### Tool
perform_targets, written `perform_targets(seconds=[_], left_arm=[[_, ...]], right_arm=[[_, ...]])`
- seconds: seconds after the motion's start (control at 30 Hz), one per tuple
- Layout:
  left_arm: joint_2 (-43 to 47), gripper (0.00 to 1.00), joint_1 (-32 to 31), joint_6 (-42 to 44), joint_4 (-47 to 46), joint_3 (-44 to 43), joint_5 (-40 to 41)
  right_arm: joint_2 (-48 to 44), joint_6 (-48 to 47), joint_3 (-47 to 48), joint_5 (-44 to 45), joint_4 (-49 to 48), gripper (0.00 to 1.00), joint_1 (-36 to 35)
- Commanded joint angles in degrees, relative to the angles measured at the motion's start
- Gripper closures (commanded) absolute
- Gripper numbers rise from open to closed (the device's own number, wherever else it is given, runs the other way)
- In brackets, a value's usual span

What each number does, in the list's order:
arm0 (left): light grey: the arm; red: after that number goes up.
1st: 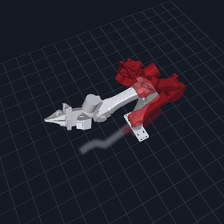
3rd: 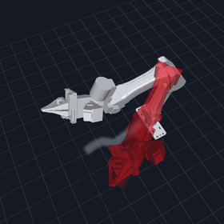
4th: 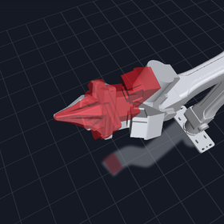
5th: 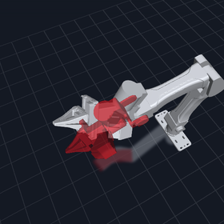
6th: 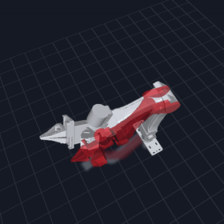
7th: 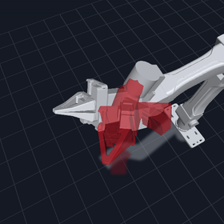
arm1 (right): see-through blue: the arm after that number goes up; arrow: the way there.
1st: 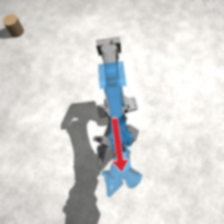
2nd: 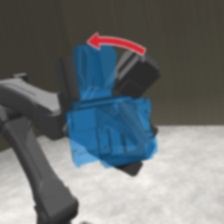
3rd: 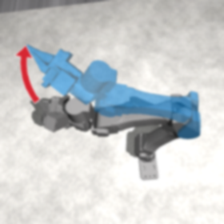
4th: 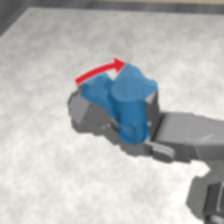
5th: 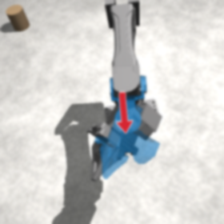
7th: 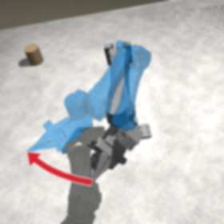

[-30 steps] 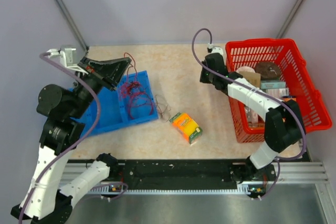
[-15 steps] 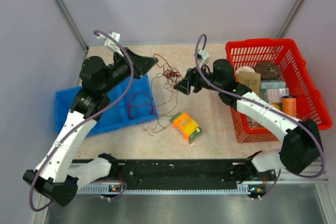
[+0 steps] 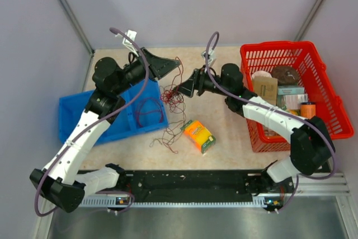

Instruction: Untangle the cables

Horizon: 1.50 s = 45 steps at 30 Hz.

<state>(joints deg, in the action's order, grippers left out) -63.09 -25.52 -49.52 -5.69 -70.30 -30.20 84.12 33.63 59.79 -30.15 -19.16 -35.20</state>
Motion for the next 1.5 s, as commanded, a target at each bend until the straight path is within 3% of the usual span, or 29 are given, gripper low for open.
perform_targets(seconds=[0.0, 0.1, 0.17, 0.33, 0.47, 0.6, 0.77, 0.93, 1.1, 1.27, 1.37, 1.4, 1.47], left_arm=[[-0.2, 1.0, -1.5, -0.8, -4.6, -1.3, -1.4], [-0.3, 1.0, -1.6, -0.2, -3.9, -2.5, -1.1], [-0.4, 1.0, -1.6, 0.0, -3.4, -3.6, -1.2], [-0.5, 1.0, -1.8, 0.1, -3.4, -5.5, -1.6], [-1.2, 1.0, -1.7, 0.4, -3.1, -6.9, -1.9], [-1.0, 1.0, -1.7, 0.7, -2.9, -6.9, -2.4], [-0.7, 1.0, -2.3, -1.5, -6.2, -1.0, -4.7], [-1.9, 1.0, -5.3, -1.4, -8.5, 6.9, -2.8], [-3.4, 1.0, -9.6, 10.0, 2.0, 10.1, 8.8], [-5.2, 1.0, -9.6, 16.0, 3.1, 15.9, 13.8], [-6.3, 0.56, -9.5, 17.8, 5.4, 14.9, 12.2], [-5.6, 0.38, -9.4, 17.9, 4.7, 14.9, 11.3], [-3.9, 0.19, -9.4, 18.1, 2.4, 14.1, 10.0]], right_arm=[[1.5, 5.7, 0.2, -5.2, -14.4, 0.25, -3.1], [2.8, 7.1, 1.1, -6.2, -15.6, 0.3, -4.3], [3.9, 9.3, 2.3, -7.4, -16.1, 0.44, -4.3], [1.9, 9.4, 4.6, -5.5, -13.1, 1.0, -3.4], [0.0, 7.3, 8.8, -1.7, -5.3, 1.0, -0.4], [-2.6, 2.2, 14.0, 7.9, 10.7, 1.0, 4.1], [-3.9, -4.5, 22.0, 16.6, 22.0, 1.0, 8.7], [-2.8, -6.2, 27.0, 19.0, 23.2, 1.0, 11.6], [-2.0, -7.3, 28.7, 17.0, 19.7, 1.0, 12.4], [-2.2, -6.8, 27.8, 16.8, 15.5, 1.0, 12.6], [-3.0, -5.2, 25.6, 12.1, 12.8, 1.0, 12.7], [-3.3, -5.2, 24.9, 10.4, 12.5, 1.0, 12.6], [-3.4, -5.3, 24.1, 7.1, 12.5, 1.0, 12.7]])
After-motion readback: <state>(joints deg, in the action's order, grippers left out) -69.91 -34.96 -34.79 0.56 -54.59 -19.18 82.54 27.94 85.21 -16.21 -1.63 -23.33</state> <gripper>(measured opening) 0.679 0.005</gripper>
